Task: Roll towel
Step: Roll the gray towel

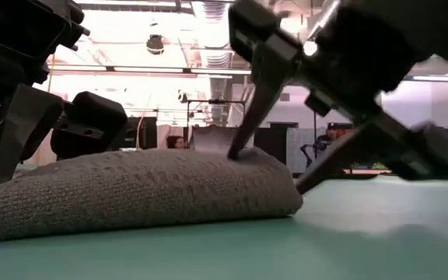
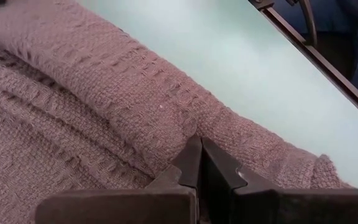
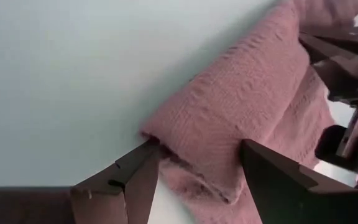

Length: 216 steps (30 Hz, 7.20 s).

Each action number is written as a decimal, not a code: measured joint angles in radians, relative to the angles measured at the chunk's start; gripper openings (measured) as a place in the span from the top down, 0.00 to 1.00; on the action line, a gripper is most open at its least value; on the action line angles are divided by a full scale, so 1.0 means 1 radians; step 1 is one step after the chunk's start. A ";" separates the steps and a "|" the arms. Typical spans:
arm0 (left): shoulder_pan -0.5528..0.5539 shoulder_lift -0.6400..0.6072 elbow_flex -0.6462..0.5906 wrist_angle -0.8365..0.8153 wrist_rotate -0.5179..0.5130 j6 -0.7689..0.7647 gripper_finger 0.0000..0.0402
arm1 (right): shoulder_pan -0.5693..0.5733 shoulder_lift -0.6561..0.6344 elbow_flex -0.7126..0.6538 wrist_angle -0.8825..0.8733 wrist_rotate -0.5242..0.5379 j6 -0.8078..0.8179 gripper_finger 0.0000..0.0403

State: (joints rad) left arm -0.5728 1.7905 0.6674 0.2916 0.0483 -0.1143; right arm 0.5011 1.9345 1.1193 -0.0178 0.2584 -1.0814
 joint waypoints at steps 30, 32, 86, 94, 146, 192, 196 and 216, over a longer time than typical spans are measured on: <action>0.000 0.012 -0.005 0.137 0.016 -0.128 1.00 | 0.032 -0.062 0.000 -0.049 0.015 0.615 0.94; 0.001 0.013 -0.004 0.152 0.023 -0.135 1.00 | 0.009 -0.093 0.000 -0.092 -0.070 0.718 0.94; 0.014 -0.104 0.028 -0.141 -0.428 0.080 1.00 | -0.302 -0.117 -0.001 -0.167 -0.726 1.616 0.94; 0.073 -0.088 -0.040 0.009 -0.225 0.025 1.00 | -0.298 -0.118 0.001 -0.224 -0.611 1.733 0.94; -0.150 -0.087 0.503 -0.779 -0.590 -0.051 1.00 | -0.357 -0.113 0.000 -0.303 -0.439 1.733 0.94; -0.012 -0.089 0.367 -0.738 -0.433 -0.270 1.00 | -0.341 -0.114 0.026 -0.299 -0.453 1.697 0.94; -0.013 -0.089 0.367 -0.808 -0.561 -0.314 1.00 | -0.330 -0.114 0.052 -0.320 -0.468 1.674 0.94; 0.028 -0.089 0.369 -0.800 -0.494 -0.221 1.00 | -0.279 -0.116 0.115 -0.414 -0.468 1.597 0.94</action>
State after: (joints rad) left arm -0.5448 1.7016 1.0359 -0.5087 -0.4457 -0.3358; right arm 0.2218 1.8183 1.2339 -0.4314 -0.2092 0.5154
